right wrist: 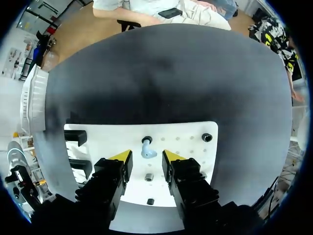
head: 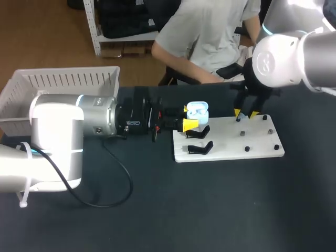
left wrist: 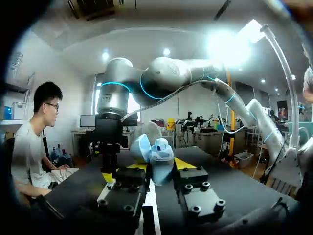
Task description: Pick up each earbud case from the left stands, insert the matching earbuds, close the lid, and place the case in the box.
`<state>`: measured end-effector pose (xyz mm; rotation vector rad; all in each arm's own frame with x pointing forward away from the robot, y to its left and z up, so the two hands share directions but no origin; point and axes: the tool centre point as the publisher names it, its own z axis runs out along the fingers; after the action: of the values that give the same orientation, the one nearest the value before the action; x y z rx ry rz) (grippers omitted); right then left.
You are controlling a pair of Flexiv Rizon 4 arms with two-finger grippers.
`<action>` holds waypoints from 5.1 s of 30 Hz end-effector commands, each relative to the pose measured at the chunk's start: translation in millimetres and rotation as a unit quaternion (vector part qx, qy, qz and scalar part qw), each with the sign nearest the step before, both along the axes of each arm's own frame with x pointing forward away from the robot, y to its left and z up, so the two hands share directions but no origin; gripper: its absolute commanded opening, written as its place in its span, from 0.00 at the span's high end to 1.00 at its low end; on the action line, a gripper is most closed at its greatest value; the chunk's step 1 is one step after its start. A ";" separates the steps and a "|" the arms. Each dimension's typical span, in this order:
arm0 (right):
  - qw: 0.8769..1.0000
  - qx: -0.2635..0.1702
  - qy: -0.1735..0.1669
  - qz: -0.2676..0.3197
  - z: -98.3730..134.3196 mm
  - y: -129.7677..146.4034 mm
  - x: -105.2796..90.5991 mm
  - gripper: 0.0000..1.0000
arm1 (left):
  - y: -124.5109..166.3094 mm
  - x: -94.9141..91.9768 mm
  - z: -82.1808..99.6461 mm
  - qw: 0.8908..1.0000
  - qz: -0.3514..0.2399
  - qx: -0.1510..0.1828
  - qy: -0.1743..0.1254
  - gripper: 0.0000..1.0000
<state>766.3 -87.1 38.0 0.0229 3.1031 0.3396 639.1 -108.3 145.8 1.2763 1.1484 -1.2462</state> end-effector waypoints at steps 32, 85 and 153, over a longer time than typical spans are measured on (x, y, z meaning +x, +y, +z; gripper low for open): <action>1.000 0.003 0.008 0.004 -9.7 2.3 6.1 0.75 | -0.3 -1.3 -0.8 1.000 0.003 -0.002 -0.002 1.00; 0.998 -0.051 -0.039 0.007 188.0 98.0 -156.3 1.00 | -0.3 -1.3 -0.8 1.000 0.003 -0.002 -0.002 1.00; 0.979 -0.115 -0.008 0.167 164.8 152.2 -147.6 1.00 | -0.3 -1.3 -0.8 1.000 0.003 -0.002 -0.002 1.00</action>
<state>617.6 65.0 204.0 -0.5089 3.0999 -0.0201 639.1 -108.3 145.8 1.2763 1.1484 -1.2462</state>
